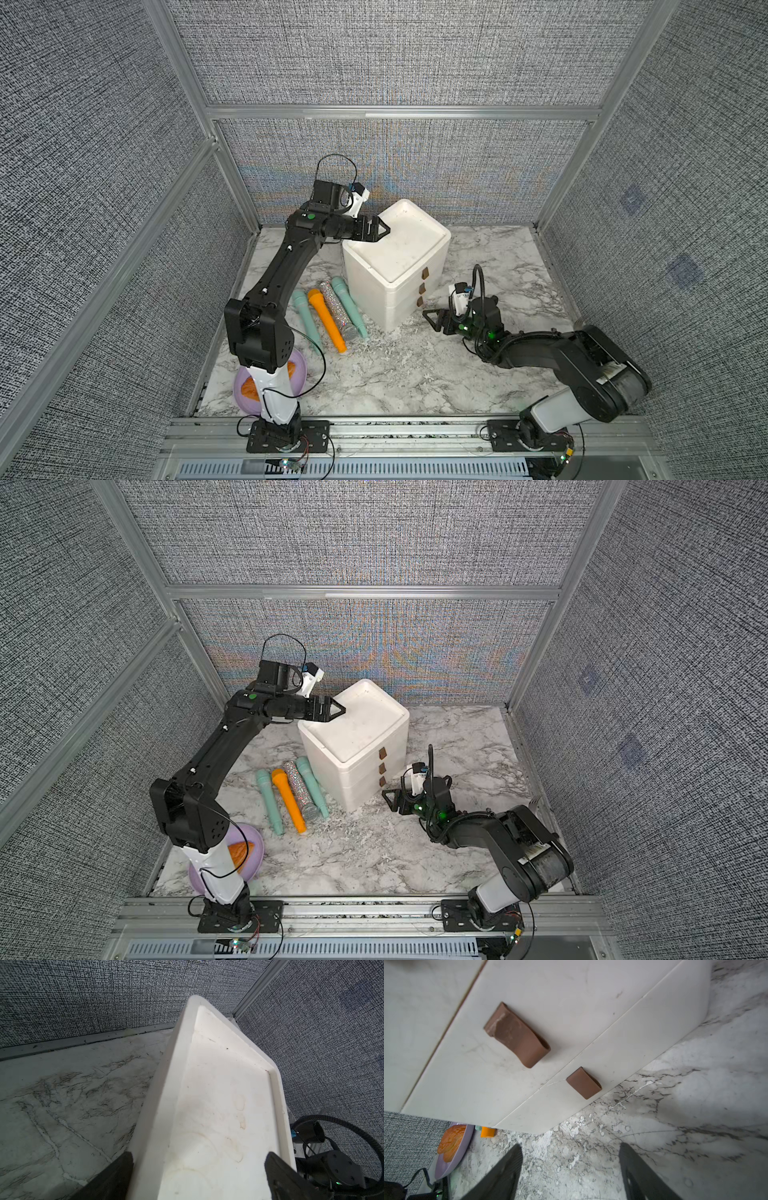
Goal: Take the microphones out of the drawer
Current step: Close the drawer of the storage box, then open the drawer in the storage box.
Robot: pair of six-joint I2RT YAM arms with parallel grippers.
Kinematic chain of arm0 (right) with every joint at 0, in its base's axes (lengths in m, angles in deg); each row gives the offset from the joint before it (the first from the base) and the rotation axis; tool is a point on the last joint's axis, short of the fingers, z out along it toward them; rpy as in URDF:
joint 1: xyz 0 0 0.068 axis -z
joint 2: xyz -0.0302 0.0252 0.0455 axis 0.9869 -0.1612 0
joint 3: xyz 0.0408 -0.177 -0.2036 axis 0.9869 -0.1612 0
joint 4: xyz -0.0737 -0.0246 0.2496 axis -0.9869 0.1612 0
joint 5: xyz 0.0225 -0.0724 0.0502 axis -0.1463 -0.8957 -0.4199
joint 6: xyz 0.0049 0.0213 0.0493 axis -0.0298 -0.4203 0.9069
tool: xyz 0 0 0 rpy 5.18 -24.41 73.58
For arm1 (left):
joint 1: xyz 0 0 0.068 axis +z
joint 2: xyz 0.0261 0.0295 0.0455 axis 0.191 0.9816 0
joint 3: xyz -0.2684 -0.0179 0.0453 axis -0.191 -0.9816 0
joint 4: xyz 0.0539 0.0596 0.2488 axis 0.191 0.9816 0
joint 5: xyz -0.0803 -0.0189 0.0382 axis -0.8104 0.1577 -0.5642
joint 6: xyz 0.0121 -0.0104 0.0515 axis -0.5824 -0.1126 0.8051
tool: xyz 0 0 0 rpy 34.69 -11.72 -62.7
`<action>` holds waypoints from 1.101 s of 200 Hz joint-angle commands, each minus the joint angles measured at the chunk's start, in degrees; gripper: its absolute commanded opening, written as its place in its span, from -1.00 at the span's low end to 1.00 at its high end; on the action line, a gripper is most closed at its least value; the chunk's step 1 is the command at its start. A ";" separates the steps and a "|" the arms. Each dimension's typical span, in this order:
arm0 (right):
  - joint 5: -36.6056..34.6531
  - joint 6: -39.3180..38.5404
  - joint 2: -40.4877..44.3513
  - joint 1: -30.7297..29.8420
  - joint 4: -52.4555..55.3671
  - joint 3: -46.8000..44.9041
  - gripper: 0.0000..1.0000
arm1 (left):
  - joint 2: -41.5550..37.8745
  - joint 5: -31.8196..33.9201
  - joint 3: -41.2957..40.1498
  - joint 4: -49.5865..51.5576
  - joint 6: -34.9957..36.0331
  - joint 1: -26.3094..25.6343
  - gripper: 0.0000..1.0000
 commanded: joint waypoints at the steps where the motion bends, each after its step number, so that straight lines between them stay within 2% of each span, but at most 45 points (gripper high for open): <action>1: -0.78 -4.45 -2.58 -0.11 -5.79 0.41 0.32 | -0.70 -3.59 -0.25 0.17 -0.09 -0.26 1.00; 50: 0.15 -6.35 -8.79 -0.67 -12.02 1.84 0.03 | -0.87 -3.57 -0.60 0.17 0.02 -0.26 1.00; 87: -4.61 -9.20 -11.32 -2.57 -9.71 4.29 0.01 | -0.80 -3.82 -0.52 0.13 -0.13 -0.27 1.00; 149: -6.54 -11.43 -14.09 -3.05 -8.00 8.49 -0.02 | -0.61 -4.52 -0.46 -0.10 -0.48 -0.26 1.00; 220: -6.04 -11.86 -15.81 -3.05 -8.04 10.89 -0.42 | -1.25 -4.88 -0.44 -0.18 -0.55 -0.20 1.00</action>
